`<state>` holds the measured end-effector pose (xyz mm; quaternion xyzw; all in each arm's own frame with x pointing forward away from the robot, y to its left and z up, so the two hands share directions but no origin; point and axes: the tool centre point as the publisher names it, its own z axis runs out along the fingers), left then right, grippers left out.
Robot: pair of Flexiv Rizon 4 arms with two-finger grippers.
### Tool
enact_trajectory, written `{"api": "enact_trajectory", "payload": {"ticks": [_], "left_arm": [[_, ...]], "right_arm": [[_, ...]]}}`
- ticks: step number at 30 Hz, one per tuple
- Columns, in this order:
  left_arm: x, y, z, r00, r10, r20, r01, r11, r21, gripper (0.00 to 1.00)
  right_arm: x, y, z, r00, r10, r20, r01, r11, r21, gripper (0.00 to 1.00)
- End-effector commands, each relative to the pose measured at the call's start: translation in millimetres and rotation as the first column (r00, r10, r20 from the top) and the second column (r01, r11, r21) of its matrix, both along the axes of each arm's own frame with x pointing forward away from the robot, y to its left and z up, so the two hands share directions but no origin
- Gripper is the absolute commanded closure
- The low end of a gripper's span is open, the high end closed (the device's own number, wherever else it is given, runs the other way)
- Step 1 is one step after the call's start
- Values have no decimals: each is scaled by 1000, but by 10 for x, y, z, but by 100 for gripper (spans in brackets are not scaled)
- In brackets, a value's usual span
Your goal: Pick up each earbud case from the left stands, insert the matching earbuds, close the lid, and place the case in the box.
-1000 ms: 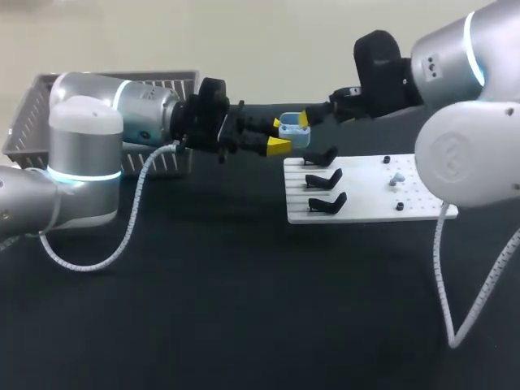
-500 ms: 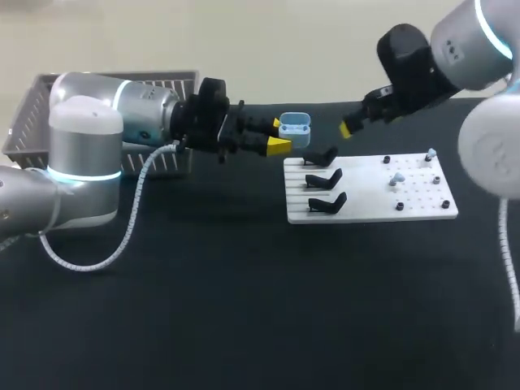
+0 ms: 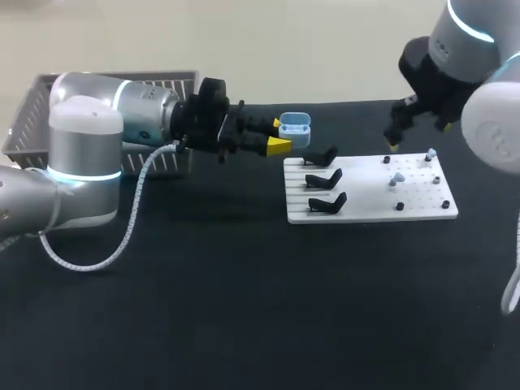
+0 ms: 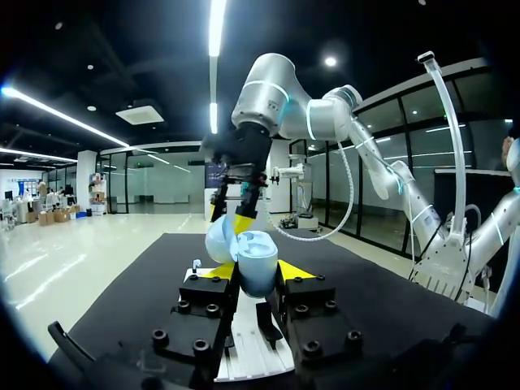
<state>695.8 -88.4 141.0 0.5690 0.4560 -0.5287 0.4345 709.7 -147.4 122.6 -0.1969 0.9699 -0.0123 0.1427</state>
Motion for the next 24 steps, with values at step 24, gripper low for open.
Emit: {"api": "enact_trajectory", "payload": {"ticks": [24], "left_arm": [[1, 1, -3, 1000, 0, 1, 0, 1000, 0, 100]], "right_arm": [[285, -364, -606, 995, -36, -92, 25, 992, -125, 33]]}}
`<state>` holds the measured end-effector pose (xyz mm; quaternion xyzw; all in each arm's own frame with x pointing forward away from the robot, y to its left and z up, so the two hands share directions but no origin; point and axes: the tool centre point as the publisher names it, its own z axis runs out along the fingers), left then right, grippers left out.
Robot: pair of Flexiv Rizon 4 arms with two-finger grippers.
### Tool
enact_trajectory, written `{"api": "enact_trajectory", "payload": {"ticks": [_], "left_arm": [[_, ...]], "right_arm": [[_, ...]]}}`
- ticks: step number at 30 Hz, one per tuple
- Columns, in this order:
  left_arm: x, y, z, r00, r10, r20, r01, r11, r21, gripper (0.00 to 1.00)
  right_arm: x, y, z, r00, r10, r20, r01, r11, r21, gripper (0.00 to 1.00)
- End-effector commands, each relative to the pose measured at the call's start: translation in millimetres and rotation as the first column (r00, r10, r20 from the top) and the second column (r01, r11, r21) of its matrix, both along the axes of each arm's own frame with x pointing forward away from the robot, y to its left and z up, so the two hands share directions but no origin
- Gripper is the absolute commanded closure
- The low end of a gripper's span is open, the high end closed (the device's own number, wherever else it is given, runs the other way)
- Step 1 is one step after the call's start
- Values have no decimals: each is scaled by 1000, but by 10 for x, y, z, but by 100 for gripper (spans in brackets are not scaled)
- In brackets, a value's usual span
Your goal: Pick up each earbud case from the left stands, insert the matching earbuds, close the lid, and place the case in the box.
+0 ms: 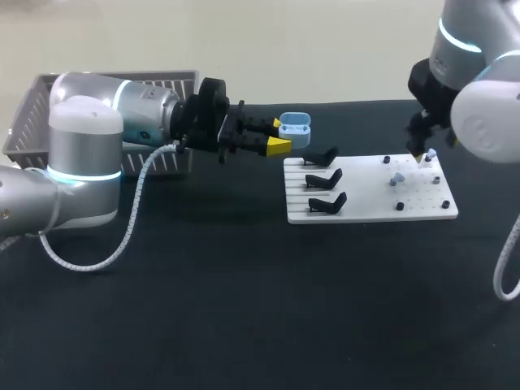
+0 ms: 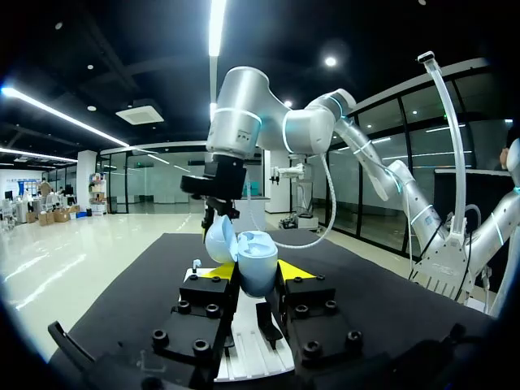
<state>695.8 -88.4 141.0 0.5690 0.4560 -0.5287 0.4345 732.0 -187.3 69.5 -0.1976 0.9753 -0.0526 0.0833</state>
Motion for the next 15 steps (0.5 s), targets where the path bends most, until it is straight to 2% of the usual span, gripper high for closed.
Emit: {"api": "enact_trajectory", "payload": {"ticks": [1, 4, 15], "left_arm": [[1, 1, -3, 1000, 0, 1, 0, 1000, 0, 100], [1, 1, -3, 1000, 0, 1, 0, 1000, 0, 100], [1, 1, -3, 1000, 0, 1, 0, 1000, 0, 100]], "right_arm": [[72, 26, -92, 1000, -22, 10, 22, 999, -30, 42], [97, 1, -135, 999, -36, 10, 37, 999, -37, 50], [177, -58, -245, 998, -70, -1, 70, 996, -54, 52]]}}
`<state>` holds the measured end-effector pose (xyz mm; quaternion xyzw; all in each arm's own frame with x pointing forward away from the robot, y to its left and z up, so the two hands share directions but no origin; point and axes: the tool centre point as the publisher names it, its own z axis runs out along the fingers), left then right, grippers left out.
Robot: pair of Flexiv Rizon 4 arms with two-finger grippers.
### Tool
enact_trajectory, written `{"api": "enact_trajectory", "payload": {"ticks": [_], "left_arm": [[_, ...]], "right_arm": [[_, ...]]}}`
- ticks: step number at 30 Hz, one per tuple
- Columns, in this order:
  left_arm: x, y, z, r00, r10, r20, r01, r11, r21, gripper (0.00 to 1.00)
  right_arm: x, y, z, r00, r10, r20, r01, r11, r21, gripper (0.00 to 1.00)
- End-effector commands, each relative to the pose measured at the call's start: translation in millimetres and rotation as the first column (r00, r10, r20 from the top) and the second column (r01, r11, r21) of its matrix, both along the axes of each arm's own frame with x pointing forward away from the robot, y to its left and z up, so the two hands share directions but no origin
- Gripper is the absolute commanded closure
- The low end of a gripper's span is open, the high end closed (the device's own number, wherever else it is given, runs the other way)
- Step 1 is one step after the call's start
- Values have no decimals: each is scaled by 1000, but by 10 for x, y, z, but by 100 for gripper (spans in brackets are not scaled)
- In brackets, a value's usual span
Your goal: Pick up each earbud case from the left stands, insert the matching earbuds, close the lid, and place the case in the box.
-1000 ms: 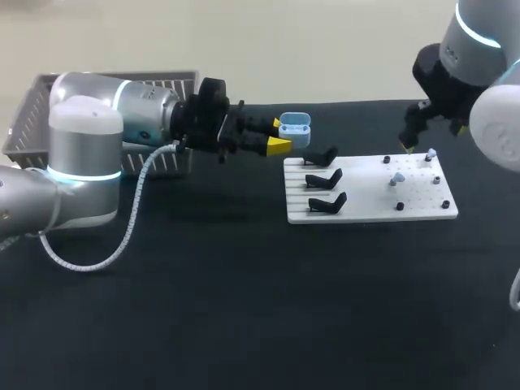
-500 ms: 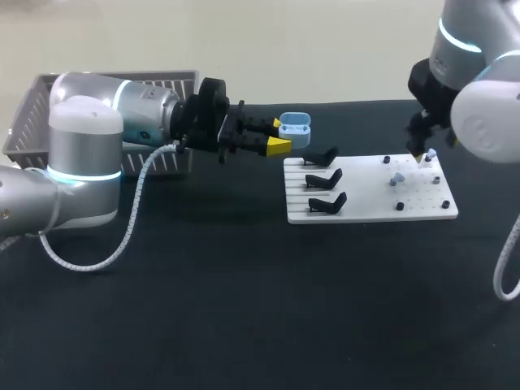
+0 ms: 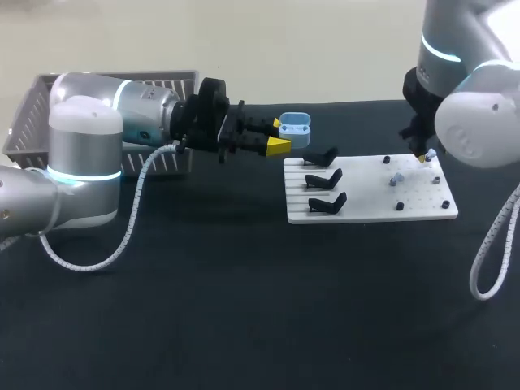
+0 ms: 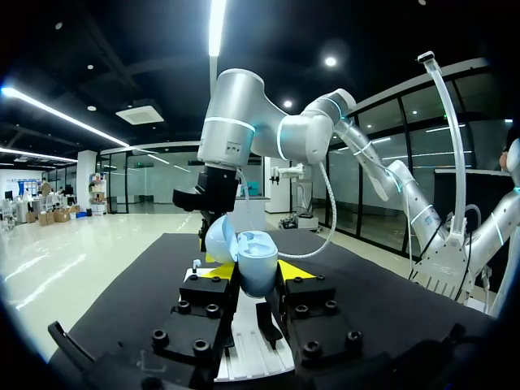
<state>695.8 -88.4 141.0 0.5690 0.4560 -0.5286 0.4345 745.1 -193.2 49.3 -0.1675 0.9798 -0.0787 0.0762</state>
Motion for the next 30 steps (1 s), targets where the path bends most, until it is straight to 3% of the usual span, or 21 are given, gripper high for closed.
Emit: {"api": "enact_trajectory", "payload": {"ticks": [1, 21, 26, 30], "left_arm": [[1, 1, -3, 1000, 0, 1, 0, 1000, 0, 100], [1, 1, -3, 1000, 0, 1, 0, 1000, 0, 100], [1, 1, -3, 1000, 0, 1, 0, 1000, 0, 100], [1, 1, -3, 1000, 0, 1, 0, 1000, 0, 100]], "right_arm": [[54, -4, -52, 1000, -6, -3, 6, 1000, -7, 52], [172, -71, -145, 999, -38, 21, 39, 999, -27, 55], [172, -94, -157, 998, -46, 36, 47, 999, -24, 63], [172, -95, -183, 998, -43, 38, 44, 999, -23, 62]]}}
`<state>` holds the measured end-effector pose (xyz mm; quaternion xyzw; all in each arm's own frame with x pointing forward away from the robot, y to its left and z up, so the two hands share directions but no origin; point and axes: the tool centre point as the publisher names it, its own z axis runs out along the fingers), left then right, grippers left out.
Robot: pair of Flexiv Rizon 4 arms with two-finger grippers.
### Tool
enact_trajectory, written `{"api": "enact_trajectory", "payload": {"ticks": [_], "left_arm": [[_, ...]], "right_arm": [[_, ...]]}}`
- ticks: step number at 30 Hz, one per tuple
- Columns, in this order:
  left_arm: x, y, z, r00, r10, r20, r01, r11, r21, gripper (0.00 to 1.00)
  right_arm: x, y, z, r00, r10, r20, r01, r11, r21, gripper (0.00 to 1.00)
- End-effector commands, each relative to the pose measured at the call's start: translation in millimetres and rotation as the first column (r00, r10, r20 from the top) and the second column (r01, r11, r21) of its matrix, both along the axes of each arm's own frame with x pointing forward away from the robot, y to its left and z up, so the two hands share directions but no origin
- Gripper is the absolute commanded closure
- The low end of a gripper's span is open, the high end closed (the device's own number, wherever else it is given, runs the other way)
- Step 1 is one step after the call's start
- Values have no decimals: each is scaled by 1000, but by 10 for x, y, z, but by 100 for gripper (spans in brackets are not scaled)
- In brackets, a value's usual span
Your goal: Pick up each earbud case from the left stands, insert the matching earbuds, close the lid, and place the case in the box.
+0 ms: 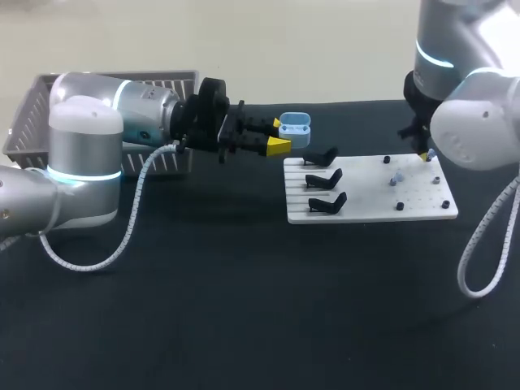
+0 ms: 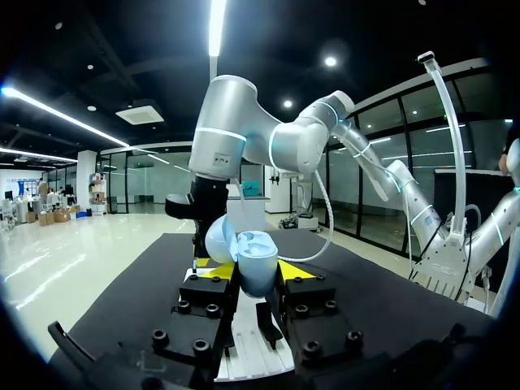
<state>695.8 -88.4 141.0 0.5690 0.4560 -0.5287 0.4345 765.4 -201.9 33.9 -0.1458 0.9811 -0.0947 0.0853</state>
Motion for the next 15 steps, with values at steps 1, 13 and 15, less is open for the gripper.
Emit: {"api": "enact_trajectory", "payload": {"ticks": [1, 13, 15], "left_arm": [[1, 1, -3, 1000, 0, 1, 0, 1000, 0, 100], [1, 1, -3, 1000, 0, 1, 0, 1000, 0, 100], [1, 1, -3, 1000, 0, 1, 0, 1000, 0, 100]], "right_arm": [[-29, -7, -37, 1000, 2, 11, -2, 1000, 0, 63], [-13, 15, -91, 1000, 8, 5, -8, 1000, -2, 70], [-12, 15, -97, 1000, 8, 4, -8, 1000, -3, 70]]}}
